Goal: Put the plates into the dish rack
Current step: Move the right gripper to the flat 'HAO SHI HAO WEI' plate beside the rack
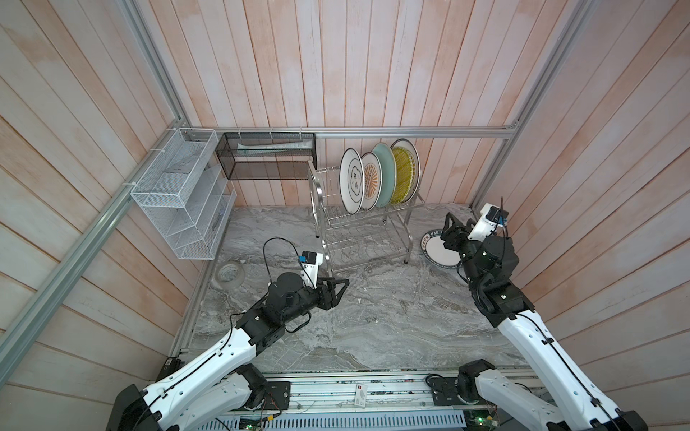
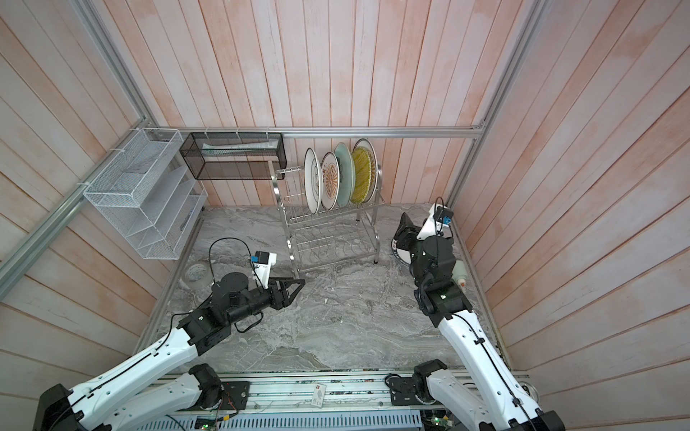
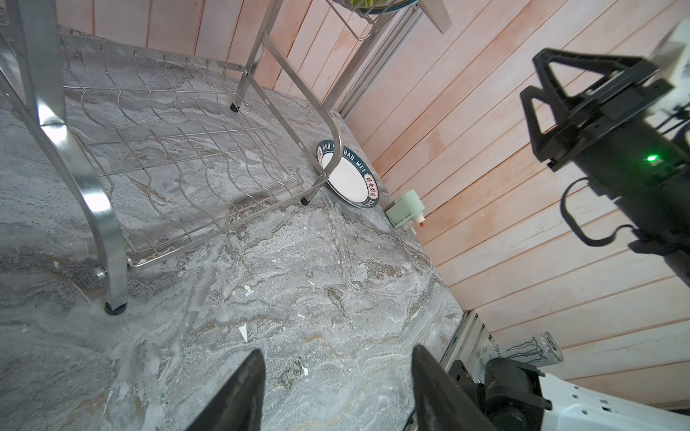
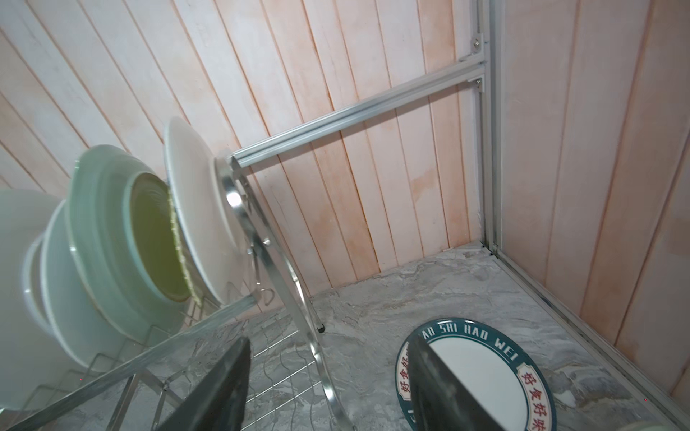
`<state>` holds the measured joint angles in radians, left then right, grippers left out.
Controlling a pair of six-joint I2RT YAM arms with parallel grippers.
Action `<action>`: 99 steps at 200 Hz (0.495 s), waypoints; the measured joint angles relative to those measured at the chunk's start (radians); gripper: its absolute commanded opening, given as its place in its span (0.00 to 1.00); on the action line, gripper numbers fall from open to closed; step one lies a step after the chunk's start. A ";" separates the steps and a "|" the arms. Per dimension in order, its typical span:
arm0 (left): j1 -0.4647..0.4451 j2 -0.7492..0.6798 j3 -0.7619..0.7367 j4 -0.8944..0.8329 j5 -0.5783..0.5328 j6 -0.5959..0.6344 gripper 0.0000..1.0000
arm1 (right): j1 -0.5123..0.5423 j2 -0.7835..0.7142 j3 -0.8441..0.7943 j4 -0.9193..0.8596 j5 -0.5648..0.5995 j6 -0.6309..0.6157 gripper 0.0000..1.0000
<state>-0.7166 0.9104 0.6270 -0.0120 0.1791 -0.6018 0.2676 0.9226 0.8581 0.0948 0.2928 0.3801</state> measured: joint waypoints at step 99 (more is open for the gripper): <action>0.000 -0.006 -0.006 0.000 0.007 -0.001 0.64 | -0.270 0.266 -0.108 -0.029 -0.280 0.125 0.65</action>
<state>-0.7166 0.9047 0.6205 -0.0120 0.1864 -0.6025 -0.0021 1.1881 0.7506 0.0658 0.0128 0.5053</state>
